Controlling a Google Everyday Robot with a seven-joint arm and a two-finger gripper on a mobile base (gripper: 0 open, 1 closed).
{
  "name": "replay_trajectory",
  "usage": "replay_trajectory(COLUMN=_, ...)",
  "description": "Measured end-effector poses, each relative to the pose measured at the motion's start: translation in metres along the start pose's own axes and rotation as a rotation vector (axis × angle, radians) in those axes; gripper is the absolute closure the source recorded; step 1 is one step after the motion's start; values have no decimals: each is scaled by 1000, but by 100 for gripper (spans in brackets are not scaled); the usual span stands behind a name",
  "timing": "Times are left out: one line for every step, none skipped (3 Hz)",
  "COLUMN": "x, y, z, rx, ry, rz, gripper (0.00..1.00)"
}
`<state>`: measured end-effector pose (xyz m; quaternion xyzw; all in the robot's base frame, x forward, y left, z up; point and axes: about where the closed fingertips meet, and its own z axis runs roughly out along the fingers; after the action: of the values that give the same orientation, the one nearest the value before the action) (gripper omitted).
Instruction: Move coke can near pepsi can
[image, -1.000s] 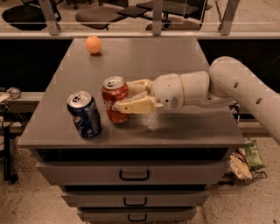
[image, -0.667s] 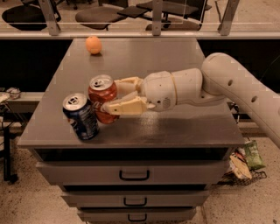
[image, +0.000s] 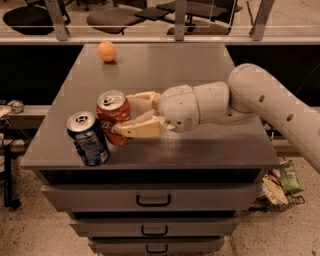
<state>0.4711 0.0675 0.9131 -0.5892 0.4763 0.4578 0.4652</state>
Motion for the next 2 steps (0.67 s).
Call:
replay_trajectory(x=15, y=-5, z=-17, rx=36, ry=10, rz=9, gripper=77)
replay_trajectory(x=23, y=-12, z=-30, rx=54, ry=20, rz=16, gripper=54)
